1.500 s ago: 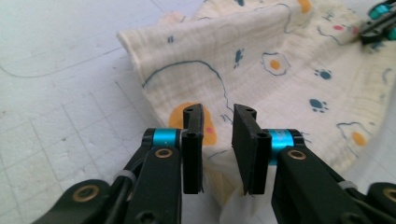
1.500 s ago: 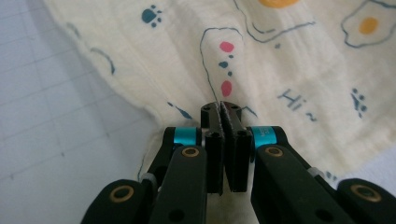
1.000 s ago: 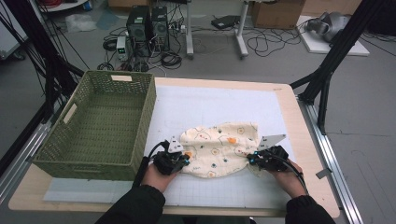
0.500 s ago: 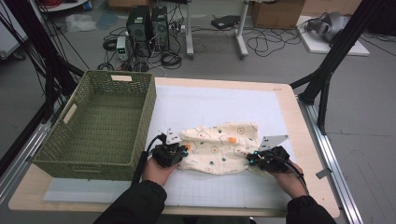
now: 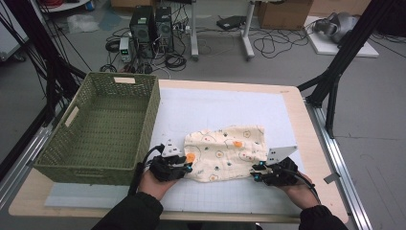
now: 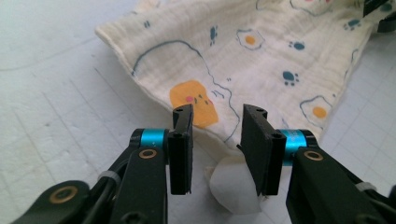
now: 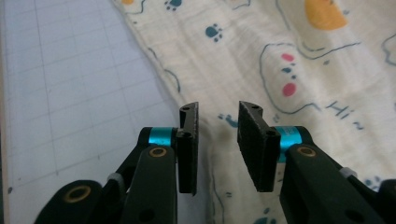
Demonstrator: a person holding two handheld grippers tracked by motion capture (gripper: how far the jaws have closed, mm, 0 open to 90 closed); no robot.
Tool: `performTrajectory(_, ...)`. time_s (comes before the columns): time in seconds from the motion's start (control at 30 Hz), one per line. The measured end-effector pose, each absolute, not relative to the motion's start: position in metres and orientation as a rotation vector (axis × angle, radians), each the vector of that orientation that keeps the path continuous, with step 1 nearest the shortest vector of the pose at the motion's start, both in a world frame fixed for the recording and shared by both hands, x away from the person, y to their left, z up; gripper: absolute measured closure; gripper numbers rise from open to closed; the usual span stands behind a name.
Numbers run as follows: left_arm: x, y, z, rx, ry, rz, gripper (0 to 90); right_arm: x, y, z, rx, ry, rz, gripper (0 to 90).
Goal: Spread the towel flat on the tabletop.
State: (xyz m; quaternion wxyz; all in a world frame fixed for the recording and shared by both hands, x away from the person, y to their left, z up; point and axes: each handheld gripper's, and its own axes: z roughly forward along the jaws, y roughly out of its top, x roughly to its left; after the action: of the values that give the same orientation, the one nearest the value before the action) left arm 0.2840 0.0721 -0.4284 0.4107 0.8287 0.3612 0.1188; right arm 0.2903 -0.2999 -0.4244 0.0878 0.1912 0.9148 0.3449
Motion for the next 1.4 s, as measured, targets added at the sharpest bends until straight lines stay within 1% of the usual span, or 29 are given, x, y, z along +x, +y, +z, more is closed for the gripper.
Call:
performTrajectory(0.13,0.287,0.066,-0.438,2.151,0.912,0.293,63.8,0.292,-0.295,-0.432,0.555,2.772,0.99,68.4)
performTrajectory(0.17,0.287,0.065,-0.44,2.159,0.908,0.299,66.2,0.293,-0.294,-0.434,0.554,2.774,0.988,69.8)
performTrajectory(0.2,0.287,0.064,-0.442,2.16,0.898,0.323,70.6,0.294,-0.294,-0.434,0.555,2.775,0.997,72.9)
performTrajectory(0.23,0.287,0.064,-0.442,2.163,0.891,0.329,76.5,0.294,-0.294,-0.433,0.561,2.782,0.997,78.4)
performTrajectory(0.27,0.287,0.063,-0.441,2.165,0.888,0.318,84.2,0.294,-0.294,-0.433,0.551,2.781,0.997,81.7)
performTrajectory(0.3,0.287,0.063,-0.44,2.174,0.885,0.326,86.0,0.294,-0.294,-0.433,0.535,2.787,0.994,85.3)
performTrajectory(0.33,0.286,0.063,-0.439,2.175,0.889,0.339,86.5,0.294,-0.294,-0.433,0.528,2.792,0.996,85.9)
performTrajectory(0.53,0.278,0.077,-0.428,2.13,0.908,0.354,86.9,0.284,-0.294,-0.427,0.48,2.833,1.03,86.6)
performTrajectory(0.7,0.267,0.083,-0.42,2.115,0.893,0.346,86.3,0.262,-0.293,-0.415,0.407,2.884,1.085,86.5)
performTrajectory(0.73,0.267,0.083,-0.419,2.108,0.892,0.346,84.7,0.259,-0.293,-0.413,0.384,2.887,1.107,85.7)
performTrajectory(0.8,0.27,0.084,-0.418,2.085,0.9,0.342,72.6,0.255,-0.293,-0.408,0.388,2.879,1.161,80.5)
performTrajectory(0.83,0.273,0.084,-0.417,2.073,0.9,0.346,71.6,0.257,-0.294,-0.406,0.395,2.859,1.184,78.0)
performTrajectory(0.9,0.28,0.082,-0.416,2.049,0.913,0.35,68.4,0.264,-0.296,-0.403,0.441,2.817,1.18,74.6)
performTrajectory(1.0,0.296,0.076,-0.415,2.036,0.93,0.383,68.7,0.284,-0.297,-0.401,0.514,2.762,1.166,71.9)
performTrajectory(1.07,0.308,0.07,-0.415,2.027,0.935,0.372,73.7,0.301,-0.296,-0.4,0.555,2.738,1.144,70.6)
performTrajectory(1.13,0.321,0.061,-0.415,2.033,0.942,0.373,75.1,0.319,-0.296,-0.4,0.6,2.723,1.124,67.0)
performTrajectory(1.3,0.354,0.049,-0.418,1.981,1.026,0.363,75.2,0.356,-0.297,-0.402,0.684,2.684,1.036,64.8)
performTrajectory(1.4,0.369,0.043,-0.423,2.001,1.085,0.414,73.9,0.371,-0.298,-0.409,0.736,2.667,0.993,64.8)
